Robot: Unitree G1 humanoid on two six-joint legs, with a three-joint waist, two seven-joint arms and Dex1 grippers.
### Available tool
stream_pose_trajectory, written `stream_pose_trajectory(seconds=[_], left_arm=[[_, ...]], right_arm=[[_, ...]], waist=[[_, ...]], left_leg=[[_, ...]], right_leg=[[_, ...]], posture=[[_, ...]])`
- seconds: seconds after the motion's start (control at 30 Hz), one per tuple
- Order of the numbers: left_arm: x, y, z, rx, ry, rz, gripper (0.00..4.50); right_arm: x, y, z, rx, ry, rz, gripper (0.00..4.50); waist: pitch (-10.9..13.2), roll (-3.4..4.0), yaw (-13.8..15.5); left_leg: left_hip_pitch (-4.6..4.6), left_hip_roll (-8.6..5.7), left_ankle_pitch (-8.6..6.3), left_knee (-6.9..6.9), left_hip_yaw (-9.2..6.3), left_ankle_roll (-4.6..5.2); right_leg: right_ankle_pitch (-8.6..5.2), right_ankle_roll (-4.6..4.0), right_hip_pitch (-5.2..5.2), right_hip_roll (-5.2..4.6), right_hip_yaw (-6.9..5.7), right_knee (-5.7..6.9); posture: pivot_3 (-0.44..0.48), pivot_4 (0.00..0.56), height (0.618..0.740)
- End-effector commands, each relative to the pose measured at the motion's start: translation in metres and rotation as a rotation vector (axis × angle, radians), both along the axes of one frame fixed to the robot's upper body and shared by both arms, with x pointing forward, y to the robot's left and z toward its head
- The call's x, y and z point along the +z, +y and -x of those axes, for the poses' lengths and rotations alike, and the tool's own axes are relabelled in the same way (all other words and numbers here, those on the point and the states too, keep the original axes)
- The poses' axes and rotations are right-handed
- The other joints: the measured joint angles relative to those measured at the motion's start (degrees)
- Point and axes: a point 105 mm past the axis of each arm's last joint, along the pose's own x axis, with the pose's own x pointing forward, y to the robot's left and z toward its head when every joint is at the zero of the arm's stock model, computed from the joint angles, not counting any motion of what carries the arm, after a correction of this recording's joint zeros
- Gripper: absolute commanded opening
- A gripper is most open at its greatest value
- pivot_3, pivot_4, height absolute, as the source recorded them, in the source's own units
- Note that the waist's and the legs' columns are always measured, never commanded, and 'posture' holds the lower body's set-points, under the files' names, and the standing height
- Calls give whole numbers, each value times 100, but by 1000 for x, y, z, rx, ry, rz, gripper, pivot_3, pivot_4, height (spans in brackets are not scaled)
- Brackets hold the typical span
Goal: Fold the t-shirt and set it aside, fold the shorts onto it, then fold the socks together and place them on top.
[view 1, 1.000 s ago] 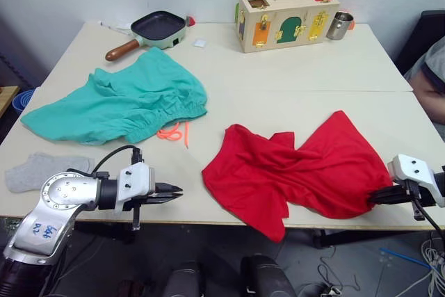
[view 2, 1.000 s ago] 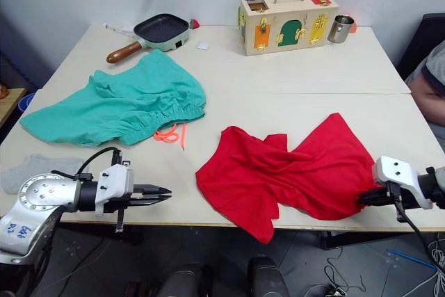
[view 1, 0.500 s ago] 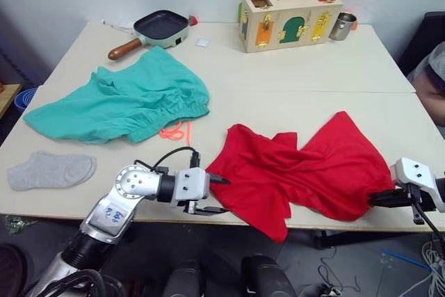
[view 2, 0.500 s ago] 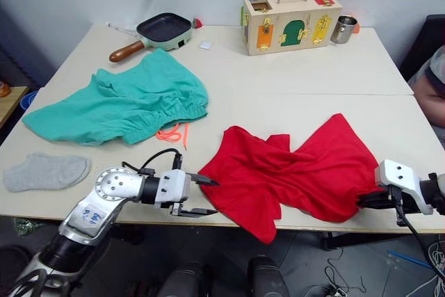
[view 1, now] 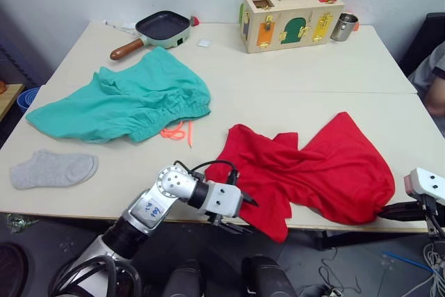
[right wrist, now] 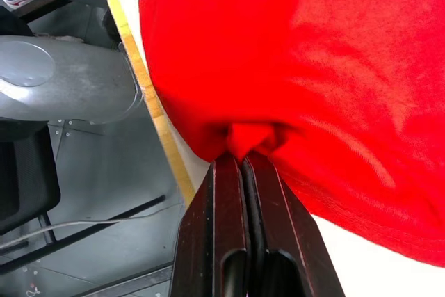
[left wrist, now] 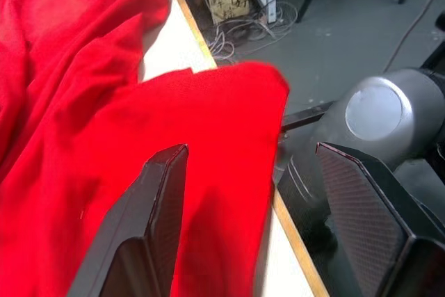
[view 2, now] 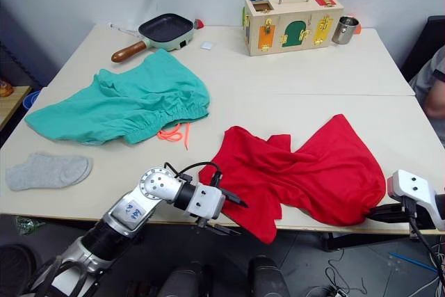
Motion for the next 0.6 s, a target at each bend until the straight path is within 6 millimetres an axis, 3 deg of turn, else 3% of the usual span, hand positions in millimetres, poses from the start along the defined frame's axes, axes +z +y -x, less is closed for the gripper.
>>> stream_pose_trajectory(seconds=[0.03,0.17,0.2,0.27,0.53,0.6], left_arm=[[-2,-8,0,-7,-32,-4,3078],[-4,-12,0,-7,-40,-6,3078],[-4,-12,0,-3,-47,-7,2900],[-5,-13,-2,9,-65,-6,2532],[-1,-13,-3,19,-72,25,86],[2,-9,0,5,-59,36,35]], right_arm=[[10,2,0,0,-35,-11,0],[8,3,1,-7,-38,-17,0],[8,3,1,-8,-38,-17,0],[8,4,1,-9,-40,-19,0],[7,5,0,-13,-45,-25,0],[6,5,-1,-14,-45,-26,0]], waist=[[0,0,0],[1,-1,-19],[1,-2,-19],[1,-1,-18],[1,-2,-8],[1,-2,-9]], left_leg=[[1,0,0,-1,0,-1],[2,0,1,-3,-1,-1],[2,0,1,-2,-1,-1],[2,0,3,-2,-1,-4],[2,0,9,-1,-1,-15],[2,0,9,-1,-1,-15]], right_leg=[[0,0,0,0,0,1],[0,0,0,1,0,1],[0,0,0,1,0,1],[0,0,0,1,0,1],[0,0,0,0,0,1],[0,0,0,0,0,1]], posture=[[0,150,740],[0,150,740],[0,150,740],[0,150,740],[0,150,740],[0,150,740]])
